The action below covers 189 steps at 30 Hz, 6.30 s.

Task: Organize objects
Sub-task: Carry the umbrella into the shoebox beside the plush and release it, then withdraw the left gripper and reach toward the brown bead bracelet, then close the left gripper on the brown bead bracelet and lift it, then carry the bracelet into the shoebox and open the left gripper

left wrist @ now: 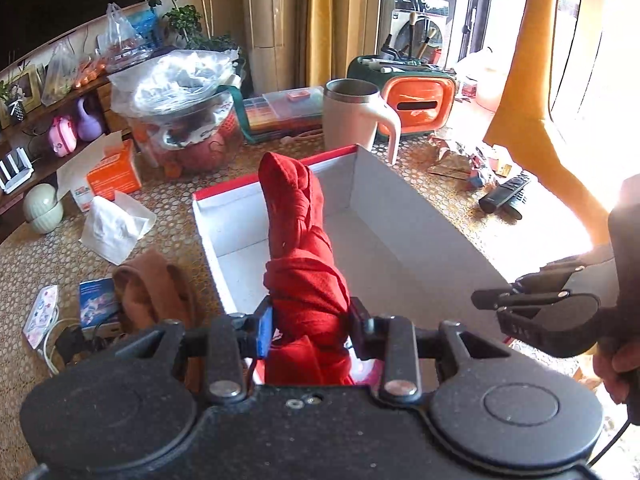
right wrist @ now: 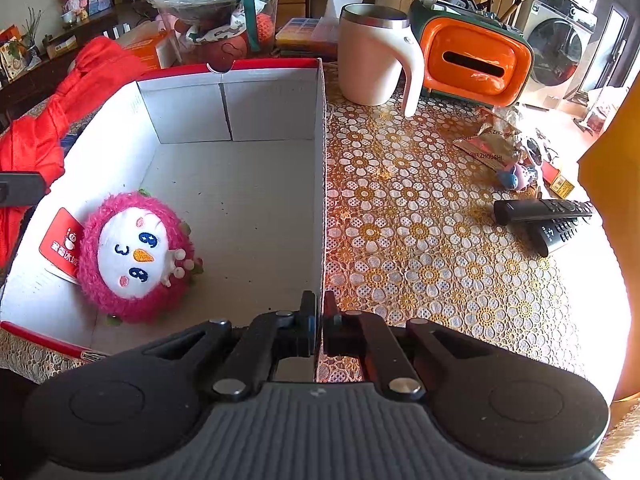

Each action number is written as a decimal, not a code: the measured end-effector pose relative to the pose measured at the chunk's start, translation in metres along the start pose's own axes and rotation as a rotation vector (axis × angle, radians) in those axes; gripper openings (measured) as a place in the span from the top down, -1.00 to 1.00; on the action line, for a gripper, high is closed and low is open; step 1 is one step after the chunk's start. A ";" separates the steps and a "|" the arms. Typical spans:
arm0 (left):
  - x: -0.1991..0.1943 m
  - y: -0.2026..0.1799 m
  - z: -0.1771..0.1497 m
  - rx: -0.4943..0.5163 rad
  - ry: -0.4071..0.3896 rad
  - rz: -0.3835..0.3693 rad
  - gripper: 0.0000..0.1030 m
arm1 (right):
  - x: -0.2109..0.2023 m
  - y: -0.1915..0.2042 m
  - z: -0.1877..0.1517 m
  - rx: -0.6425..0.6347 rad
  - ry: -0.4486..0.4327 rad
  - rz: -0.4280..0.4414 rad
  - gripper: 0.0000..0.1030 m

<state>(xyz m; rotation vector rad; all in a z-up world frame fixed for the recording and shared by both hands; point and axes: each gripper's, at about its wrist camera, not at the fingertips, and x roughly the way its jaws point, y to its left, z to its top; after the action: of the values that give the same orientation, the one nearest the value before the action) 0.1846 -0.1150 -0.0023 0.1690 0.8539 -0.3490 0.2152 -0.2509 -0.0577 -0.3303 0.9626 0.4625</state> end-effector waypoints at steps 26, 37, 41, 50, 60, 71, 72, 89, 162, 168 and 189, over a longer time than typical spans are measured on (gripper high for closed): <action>0.115 -0.057 0.029 -0.012 0.248 -0.101 0.27 | -0.003 -0.005 -0.001 -0.017 0.004 0.035 0.95; 0.120 -0.063 0.027 0.026 0.249 -0.080 -0.30 | -0.002 -0.006 -0.001 -0.018 0.004 0.035 0.95; 0.115 -0.063 0.027 0.032 0.233 -0.077 -0.34 | -0.002 -0.006 -0.002 -0.016 0.004 0.036 0.95; 0.084 -0.050 0.026 0.028 0.172 -0.071 -0.44 | -0.003 -0.004 -0.002 -0.035 0.001 0.028 0.95; 0.038 -0.027 0.018 0.008 0.102 -0.084 -0.47 | -0.003 0.001 -0.002 -0.042 0.009 0.007 0.95; -0.001 0.040 -0.011 -0.046 0.061 0.049 -0.50 | -0.003 0.004 -0.003 -0.066 0.008 -0.006 0.95; -0.004 0.048 -0.015 -0.056 0.061 0.068 -0.52 | -0.003 0.004 -0.003 -0.065 0.008 -0.006 0.95; -0.013 0.150 -0.073 -0.189 0.037 0.215 -0.96 | 0.000 0.004 -0.001 -0.066 0.022 -0.020 0.95; -0.055 0.150 -0.015 -0.209 -0.025 0.109 0.92 | 0.010 0.006 0.002 -0.067 0.044 -0.029 0.94; -0.051 0.096 0.012 -0.135 -0.059 0.008 0.92 | 0.010 0.005 0.001 -0.067 0.036 -0.022 0.94; 0.093 -0.022 0.062 0.009 0.094 -0.120 0.91 | 0.019 -0.004 -0.002 -0.068 0.068 0.030 0.94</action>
<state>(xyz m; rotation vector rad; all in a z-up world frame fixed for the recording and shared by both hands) 0.2765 -0.1746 -0.0336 0.1440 0.9574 -0.4602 0.2247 -0.2513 -0.0744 -0.3951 1.0205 0.5152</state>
